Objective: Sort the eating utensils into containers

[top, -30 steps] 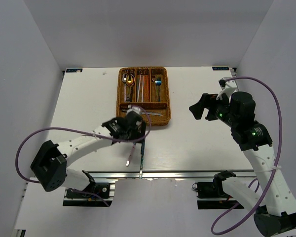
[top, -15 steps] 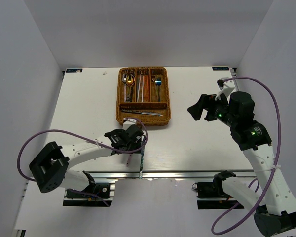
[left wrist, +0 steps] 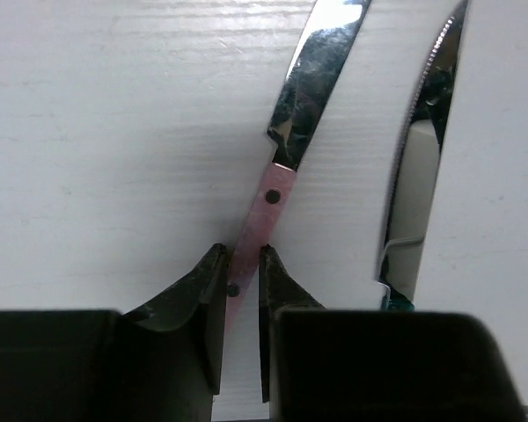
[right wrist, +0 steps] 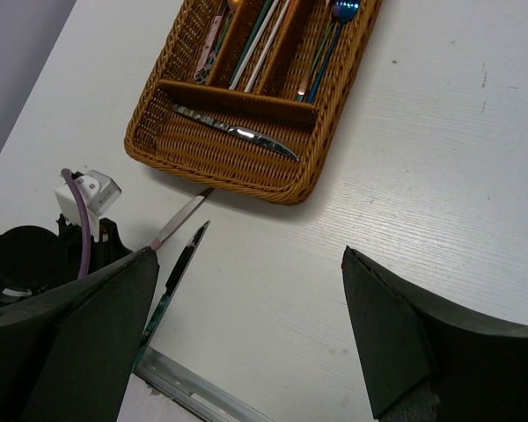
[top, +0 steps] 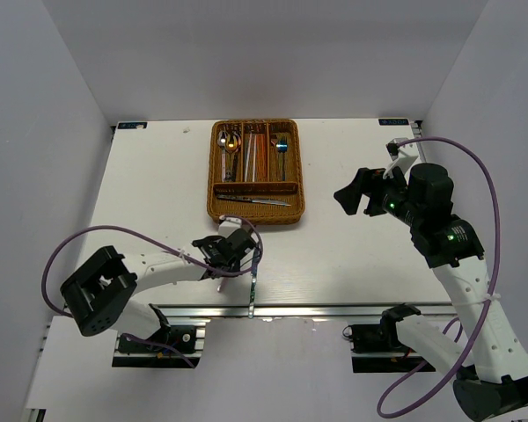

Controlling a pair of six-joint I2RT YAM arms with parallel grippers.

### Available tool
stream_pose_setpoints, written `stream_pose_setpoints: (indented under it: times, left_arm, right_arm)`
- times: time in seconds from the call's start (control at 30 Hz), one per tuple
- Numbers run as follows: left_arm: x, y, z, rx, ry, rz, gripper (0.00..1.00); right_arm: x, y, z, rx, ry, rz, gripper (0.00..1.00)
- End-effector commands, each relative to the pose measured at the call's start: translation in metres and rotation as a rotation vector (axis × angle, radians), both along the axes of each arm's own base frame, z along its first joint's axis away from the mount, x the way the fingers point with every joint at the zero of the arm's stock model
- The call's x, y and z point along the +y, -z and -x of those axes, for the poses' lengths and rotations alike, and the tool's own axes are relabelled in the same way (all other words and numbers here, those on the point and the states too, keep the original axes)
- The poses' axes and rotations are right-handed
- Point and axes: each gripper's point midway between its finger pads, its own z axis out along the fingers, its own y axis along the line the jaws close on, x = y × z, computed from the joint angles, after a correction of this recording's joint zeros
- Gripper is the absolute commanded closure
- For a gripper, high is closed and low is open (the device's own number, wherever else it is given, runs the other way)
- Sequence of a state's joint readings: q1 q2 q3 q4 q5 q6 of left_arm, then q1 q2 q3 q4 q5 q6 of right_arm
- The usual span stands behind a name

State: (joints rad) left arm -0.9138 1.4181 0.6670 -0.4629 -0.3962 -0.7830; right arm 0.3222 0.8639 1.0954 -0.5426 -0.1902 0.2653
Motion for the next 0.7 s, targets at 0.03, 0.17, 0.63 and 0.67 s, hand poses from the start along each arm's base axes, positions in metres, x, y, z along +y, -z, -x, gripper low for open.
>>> stream_pose_setpoints:
  times: [0.03, 0.17, 0.63, 0.67]
  left_arm:
    - [0.011, 0.021, 0.021, 0.086, 0.016, -0.045, 0.83]
    - [0.01, 0.016, 0.027, 0.106, 0.032, -0.022, 1.0]
    - [-0.027, -0.098, 0.019, 0.073, 0.278, 0.017, 1.0]
    - [-0.025, -0.103, 0.014, 0.055, 0.286, -0.009, 1.0]
  right_arm:
    - [0.004, -0.013, -0.003, -0.054, -0.015, -0.016, 0.11]
    - [0.002, -0.014, -0.003, -0.06, -0.009, -0.012, 0.11]
    - [-0.001, -0.019, -0.002, -0.076, 0.006, -0.012, 0.11]
    - [-0.001, -0.02, -0.002, -0.081, 0.007, -0.012, 0.11]
